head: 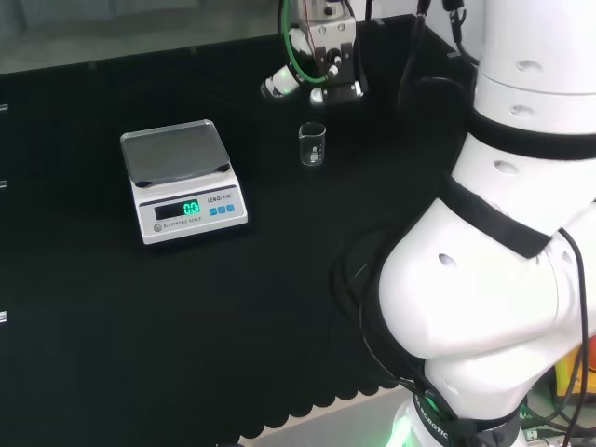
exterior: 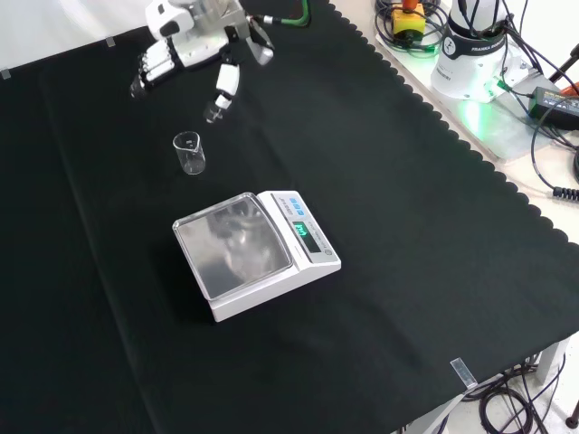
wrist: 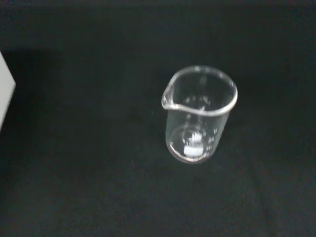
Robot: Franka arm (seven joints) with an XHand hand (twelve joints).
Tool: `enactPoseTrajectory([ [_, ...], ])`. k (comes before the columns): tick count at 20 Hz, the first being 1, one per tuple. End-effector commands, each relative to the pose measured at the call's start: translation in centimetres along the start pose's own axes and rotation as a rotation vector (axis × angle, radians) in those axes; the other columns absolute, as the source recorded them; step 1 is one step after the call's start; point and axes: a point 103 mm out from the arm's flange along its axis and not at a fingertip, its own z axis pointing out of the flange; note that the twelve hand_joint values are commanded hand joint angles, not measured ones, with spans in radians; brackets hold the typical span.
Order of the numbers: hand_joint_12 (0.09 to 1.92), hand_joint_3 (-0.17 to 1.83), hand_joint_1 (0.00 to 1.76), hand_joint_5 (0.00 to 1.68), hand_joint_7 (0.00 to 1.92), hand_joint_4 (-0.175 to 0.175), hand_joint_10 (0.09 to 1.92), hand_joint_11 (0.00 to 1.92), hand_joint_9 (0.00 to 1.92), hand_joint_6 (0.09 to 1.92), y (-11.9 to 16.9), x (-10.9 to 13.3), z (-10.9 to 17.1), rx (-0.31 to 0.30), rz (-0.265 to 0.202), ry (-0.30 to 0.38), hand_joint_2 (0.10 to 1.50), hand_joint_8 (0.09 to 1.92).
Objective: Pick up the beaker.
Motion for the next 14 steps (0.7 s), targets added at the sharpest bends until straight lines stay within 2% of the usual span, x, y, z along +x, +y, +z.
enactPoseTrajectory([
  [1, 1.52, 0.36, 0.49, 0.2, 0.0, -0.048, 0.87, 0.19, 0.05, 0.09, 2.7, -1.3, 3.2, 0.053, 0.033, -0.011, 0.71, 0.64],
  [3, 1.52, 0.35, 0.49, 0.18, 0.0, -0.034, 0.85, 0.16, 0.02, 0.09, 3.6, -1.4, 4.3, 0.079, 0.036, -0.023, 0.71, 0.54],
  [7, 1.54, 0.33, 0.48, 0.15, 0.0, -0.019, 0.74, 0.08, 0.0, 0.09, 5.4, -1.7, 6.1, 0.108, 0.045, 0.006, 0.72, 0.38],
  [11, 1.55, 0.31, 0.47, 0.14, 0.0, -0.012, 0.69, 0.06, 0.0, 0.09, 6.8, -1.6, 7.5, 0.153, 0.046, -0.016, 0.72, 0.33],
  [14, 1.55, 0.31, 0.47, 0.14, 0.0, -0.007, 0.69, 0.06, 0.0, 0.09, 6.8, -1.6, 8.7, 0.2, 0.051, -0.024, 0.72, 0.32],
])
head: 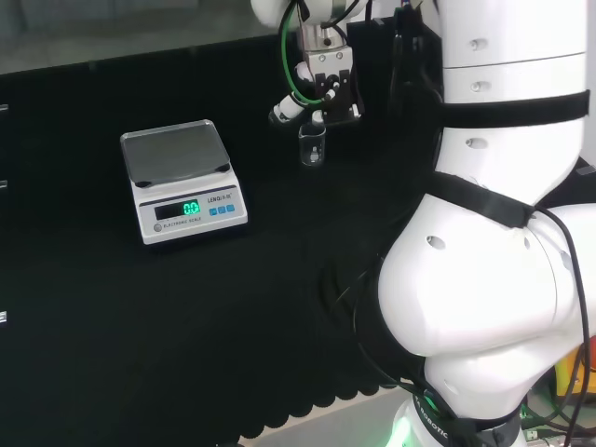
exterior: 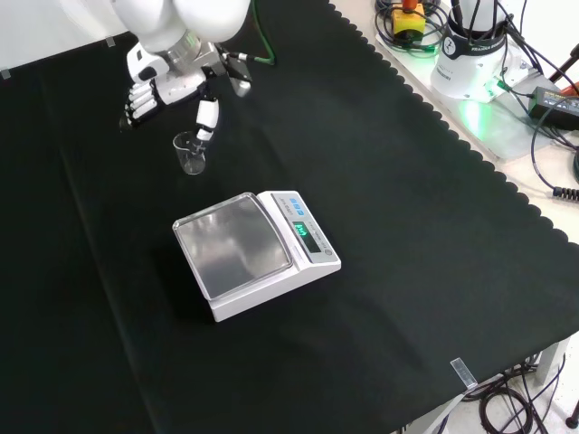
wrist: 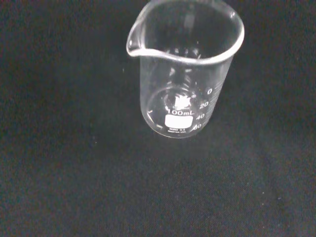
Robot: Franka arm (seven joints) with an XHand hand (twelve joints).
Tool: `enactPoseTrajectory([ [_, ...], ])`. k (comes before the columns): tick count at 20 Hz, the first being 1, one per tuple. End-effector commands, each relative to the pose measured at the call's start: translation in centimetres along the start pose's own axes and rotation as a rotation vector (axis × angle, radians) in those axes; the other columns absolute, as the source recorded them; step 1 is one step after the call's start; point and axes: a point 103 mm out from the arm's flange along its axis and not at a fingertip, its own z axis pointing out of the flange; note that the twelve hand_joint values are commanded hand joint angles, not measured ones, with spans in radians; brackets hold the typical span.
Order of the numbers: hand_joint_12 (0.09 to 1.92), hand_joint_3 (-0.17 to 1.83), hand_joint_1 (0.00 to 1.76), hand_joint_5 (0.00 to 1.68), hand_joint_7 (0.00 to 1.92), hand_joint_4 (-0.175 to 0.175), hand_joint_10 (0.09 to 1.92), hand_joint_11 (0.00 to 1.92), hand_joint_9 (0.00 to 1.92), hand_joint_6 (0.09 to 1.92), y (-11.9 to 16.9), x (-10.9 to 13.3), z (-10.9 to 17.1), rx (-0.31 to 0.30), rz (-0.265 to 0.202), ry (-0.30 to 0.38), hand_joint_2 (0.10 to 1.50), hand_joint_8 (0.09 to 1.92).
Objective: Pick up the beaker.
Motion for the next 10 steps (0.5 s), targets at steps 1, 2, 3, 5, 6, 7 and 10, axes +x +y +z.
enactPoseTrajectory([
  [1, 1.55, 0.3, 0.47, 0.14, 0.0, -0.006, 0.68, 0.06, 0.0, 0.09, 1.3, -0.4, 2.9, 0.115, 0.015, -0.024, 0.71, 0.31],
  [2, 1.55, 0.3, 0.48, 0.14, 0.0, -0.005, 0.68, 0.06, 0.0, 0.09, 0.9, -0.4, 3.3, 0.129, 0.011, -0.041, 0.71, 0.31],
  [3, 1.55, 0.3, 0.48, 0.13, 0.0, -0.004, 0.68, 0.07, 0.0, 0.09, 0.5, -0.4, 3.5, 0.138, 0.012, -0.05, 0.71, 0.3],
  [5, 1.56, 0.29, 0.48, 0.12, 0.0, -0.002, 0.71, 0.09, 0.0, 0.09, -0.2, -0.7, 4.0, 0.155, 0.022, -0.054, 0.71, 0.3],
  [6, 1.55, 0.28, 0.48, 0.12, 0.0, -0.001, 0.75, 0.11, 0.0, 0.09, -0.6, -0.9, 4.2, 0.162, 0.029, -0.059, 0.71, 0.34],
  [7, 1.55, 0.27, 0.48, 0.12, 0.0, 0.0, 0.8, 0.13, 0.0, 0.09, -1.0, -1.1, 4.4, 0.168, 0.033, -0.06, 0.72, 0.38],
  [10, 1.54, 0.26, 0.49, 0.11, 0.0, 0.001, 0.87, 0.2, 0.0, 0.09, -2.0, -1.5, 4.9, 0.175, 0.042, -0.058, 0.72, 0.46],
])
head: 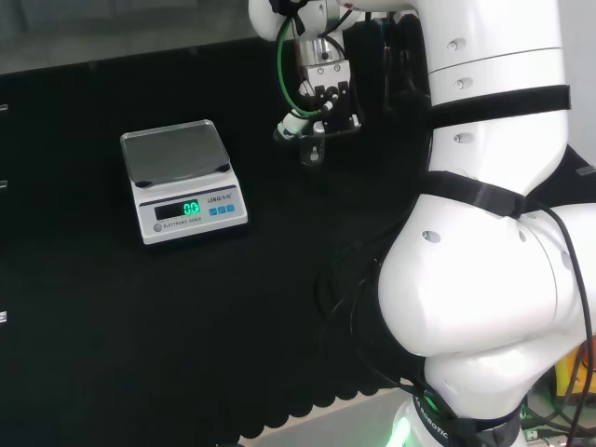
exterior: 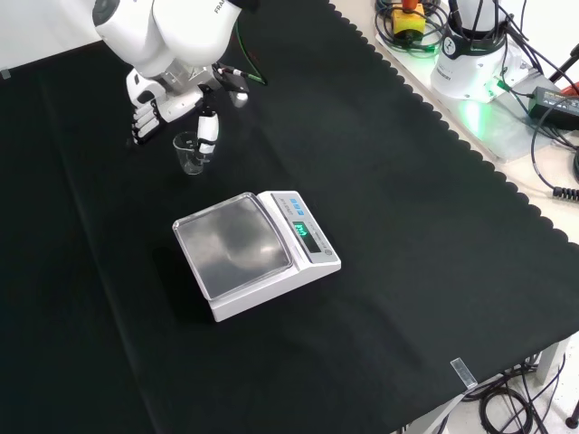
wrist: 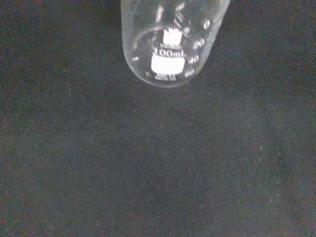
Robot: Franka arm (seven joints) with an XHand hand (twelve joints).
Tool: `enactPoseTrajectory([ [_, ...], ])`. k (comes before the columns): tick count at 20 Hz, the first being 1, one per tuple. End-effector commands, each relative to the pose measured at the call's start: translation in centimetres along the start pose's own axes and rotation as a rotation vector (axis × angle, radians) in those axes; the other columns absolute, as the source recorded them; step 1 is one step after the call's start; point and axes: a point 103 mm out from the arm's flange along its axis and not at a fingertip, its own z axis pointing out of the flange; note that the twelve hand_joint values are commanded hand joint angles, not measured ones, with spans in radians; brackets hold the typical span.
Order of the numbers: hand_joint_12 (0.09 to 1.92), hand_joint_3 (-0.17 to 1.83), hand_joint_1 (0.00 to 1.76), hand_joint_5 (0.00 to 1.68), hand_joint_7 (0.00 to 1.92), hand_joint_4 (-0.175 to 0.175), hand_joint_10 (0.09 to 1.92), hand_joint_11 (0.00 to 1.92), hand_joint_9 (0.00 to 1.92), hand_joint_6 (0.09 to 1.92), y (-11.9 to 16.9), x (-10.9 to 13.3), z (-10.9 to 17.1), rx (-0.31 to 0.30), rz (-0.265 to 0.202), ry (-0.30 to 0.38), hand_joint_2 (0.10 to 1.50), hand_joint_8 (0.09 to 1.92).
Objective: Pick up the beaker.
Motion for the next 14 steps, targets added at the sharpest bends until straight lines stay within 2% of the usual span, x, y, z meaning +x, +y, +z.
enactPoseTrajectory([
  [1, 1.54, 0.25, 0.5, 0.11, 0.0, 0.001, 0.88, 0.21, 0.0, 0.09, -2.8, -1.1, 2.4, 0.055, 0.029, -0.017, 0.71, 0.47],
  [4, 1.52, 0.24, 0.54, 0.11, 0.0, 0.001, 0.9, 0.29, 0.03, 0.09, -3.1, -1.1, 2.9, 0.051, 0.032, 0.0, 0.71, 0.53],
  [7, 1.45, 0.24, 0.65, 0.15, 0.01, -0.004, 0.9, 0.44, 0.12, 0.09, -2.9, -0.7, 3.2, 0.001, 0.039, 0.012, 0.72, 0.68],
  [10, 1.35, 0.28, 0.78, 0.26, 0.17, -0.019, 0.83, 0.6, 0.37, 0.09, -2.5, -0.2, 3.3, -0.039, 0.047, 0.024, 0.72, 0.78],
  [14, 1.23, 0.47, 0.93, 0.4, 0.4, -0.043, 0.68, 0.79, 0.66, 0.09, -2.0, 0.6, 3.0, -0.093, 0.046, 0.026, 0.66, 0.75],
])
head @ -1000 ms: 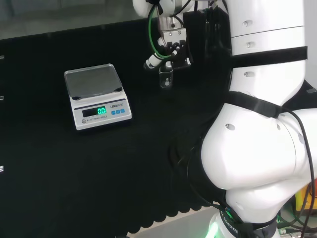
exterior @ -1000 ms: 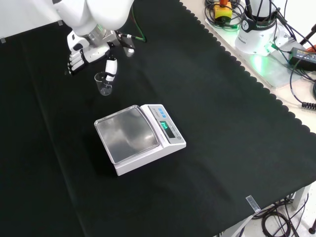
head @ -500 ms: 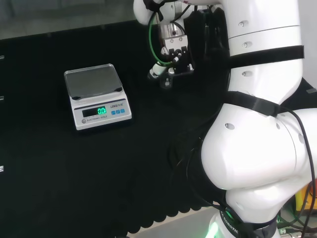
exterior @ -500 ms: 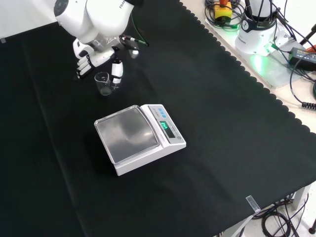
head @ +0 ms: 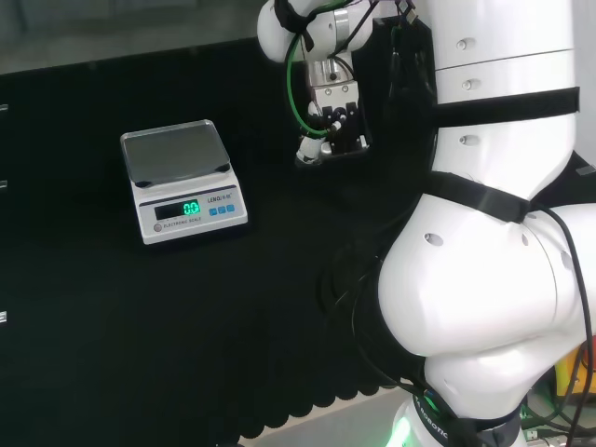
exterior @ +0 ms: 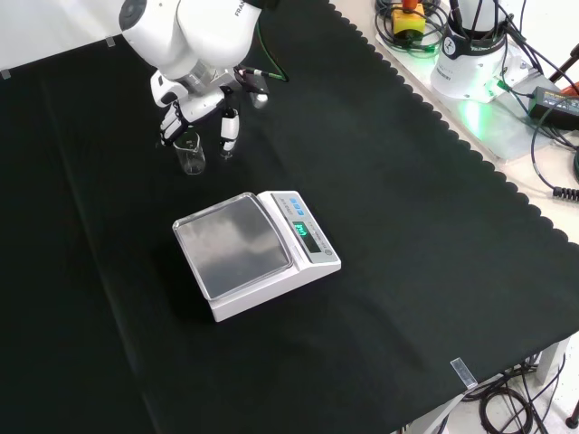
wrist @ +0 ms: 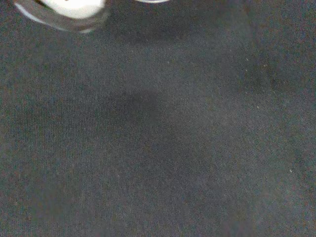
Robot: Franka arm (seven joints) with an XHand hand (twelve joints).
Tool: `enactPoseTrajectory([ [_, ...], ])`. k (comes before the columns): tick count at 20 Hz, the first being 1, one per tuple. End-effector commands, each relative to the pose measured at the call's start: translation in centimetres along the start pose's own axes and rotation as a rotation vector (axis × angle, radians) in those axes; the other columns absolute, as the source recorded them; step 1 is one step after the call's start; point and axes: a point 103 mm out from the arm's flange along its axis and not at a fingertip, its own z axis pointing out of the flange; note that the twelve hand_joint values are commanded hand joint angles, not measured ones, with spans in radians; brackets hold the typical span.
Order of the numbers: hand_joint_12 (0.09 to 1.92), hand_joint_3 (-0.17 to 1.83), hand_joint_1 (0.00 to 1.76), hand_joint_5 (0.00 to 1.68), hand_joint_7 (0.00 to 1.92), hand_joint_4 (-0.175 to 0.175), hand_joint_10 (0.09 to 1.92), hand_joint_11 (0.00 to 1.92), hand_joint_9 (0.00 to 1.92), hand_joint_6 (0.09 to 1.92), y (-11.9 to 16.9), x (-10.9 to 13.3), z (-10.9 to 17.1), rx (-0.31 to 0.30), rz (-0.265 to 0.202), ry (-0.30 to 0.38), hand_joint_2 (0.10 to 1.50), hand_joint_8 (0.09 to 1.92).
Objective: Pick up the beaker.
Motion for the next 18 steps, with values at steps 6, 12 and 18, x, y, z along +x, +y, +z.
enactPoseTrajectory([
  [6, 1.17, 0.64, 0.99, 0.53, 0.62, -0.065, 0.56, 0.91, 0.87, 0.09, 1.1, 2.2, -1.0, -0.138, 0.006, 0.014, 0.6, 0.69],
  [12, 1.0, 0.66, 1.13, 0.7, 0.77, -0.12, 0.44, 1.1, 1.04, 0.12, 1.6, 2.8, -1.4, -0.141, 0.0, -0.022, 0.61, 0.65],
  [18, 0.77, 0.69, 1.24, 0.69, 0.9, -0.175, 0.22, 1.33, 1.26, 0.41, 2.0, 2.5, -1.1, -0.102, 0.012, -0.016, 0.62, 0.63],
])
